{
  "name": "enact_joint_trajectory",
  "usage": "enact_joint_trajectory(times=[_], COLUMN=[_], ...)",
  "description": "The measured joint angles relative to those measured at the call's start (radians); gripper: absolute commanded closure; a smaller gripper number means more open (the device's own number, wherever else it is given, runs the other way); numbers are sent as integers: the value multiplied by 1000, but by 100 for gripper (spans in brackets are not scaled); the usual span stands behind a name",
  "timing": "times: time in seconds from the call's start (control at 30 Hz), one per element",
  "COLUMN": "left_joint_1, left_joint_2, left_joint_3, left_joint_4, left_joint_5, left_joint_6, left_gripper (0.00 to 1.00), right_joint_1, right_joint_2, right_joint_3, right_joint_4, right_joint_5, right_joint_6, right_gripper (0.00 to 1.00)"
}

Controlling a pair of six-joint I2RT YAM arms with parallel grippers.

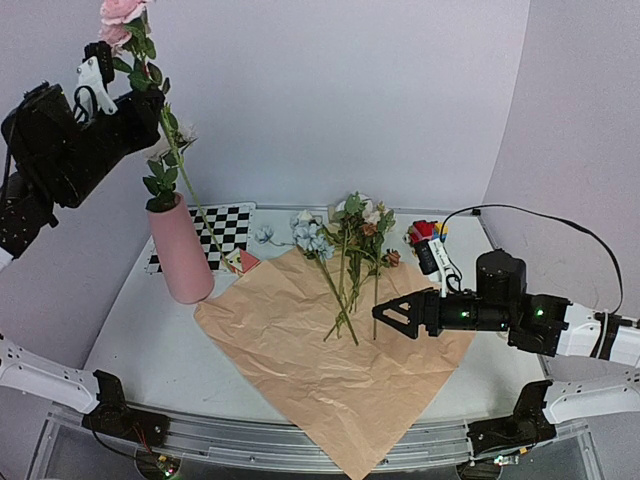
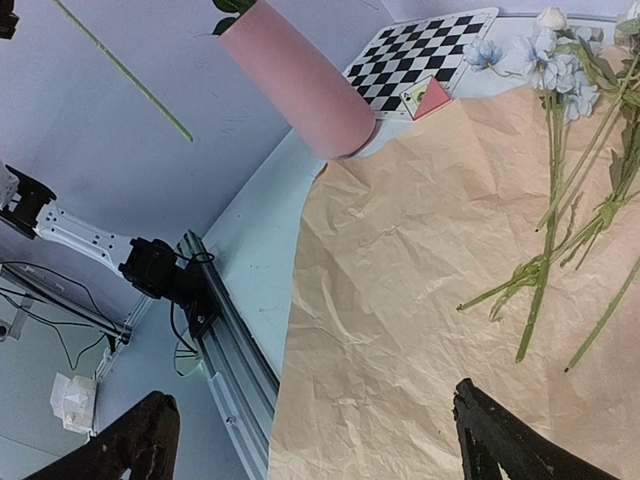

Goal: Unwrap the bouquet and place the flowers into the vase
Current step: Pick up the fake flower from the wrapping paper.

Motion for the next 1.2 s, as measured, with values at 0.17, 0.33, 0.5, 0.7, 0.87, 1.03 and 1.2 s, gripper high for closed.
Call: enact_joint_trajectory(times=[0.17,0.33,0.5,0.7,0.87,1.03,1.2], left_joint_1=[1,13,56,124,207,287,351], left_joint_2=[24,81,128,156,176,215,226], left_joint_3=[30,29,61,124,147,146,97], left_joint_4=[107,254,337,388,415,416,415], left_joint_5=[-105,-150,-149,-141,-117,-86,-46], left_joint_6=[209,430,578,671,680,666,605], left_gripper=[100,100,100,100,100,100,100], right_joint_1=[0,0,0,0,0,0,0], right_joint_2=[0,-3,-6,-6,-5,2,2], right_joint_3=[0,0,0,13,28,42,43], right_joint_4=[-2,-6,-13,-26,-27,-27,-27], right_joint_5=[7,9,10,9,7,6,6], right_joint_6=[-1,-2,-3,-3,-3,-4,-4], right_gripper=[4,4,4,4,4,4,4])
